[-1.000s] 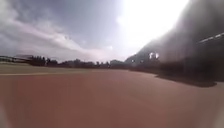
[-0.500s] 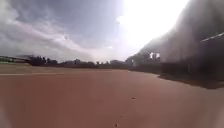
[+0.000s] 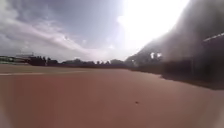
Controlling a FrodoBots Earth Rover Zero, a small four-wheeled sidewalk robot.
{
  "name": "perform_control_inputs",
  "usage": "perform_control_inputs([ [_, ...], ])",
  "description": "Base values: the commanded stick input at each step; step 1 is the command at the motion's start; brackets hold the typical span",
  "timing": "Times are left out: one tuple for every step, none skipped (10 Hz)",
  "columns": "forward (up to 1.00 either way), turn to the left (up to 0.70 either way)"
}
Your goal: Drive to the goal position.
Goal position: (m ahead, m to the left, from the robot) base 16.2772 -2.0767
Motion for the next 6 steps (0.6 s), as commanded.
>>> perform_control_inputs([
  [0.7,-0.35],
  [0.7,-0.35],
  [0.7,-0.35],
  [0.7,0.0],
  [0.7,0.0],
  [0.7,0.0],
])
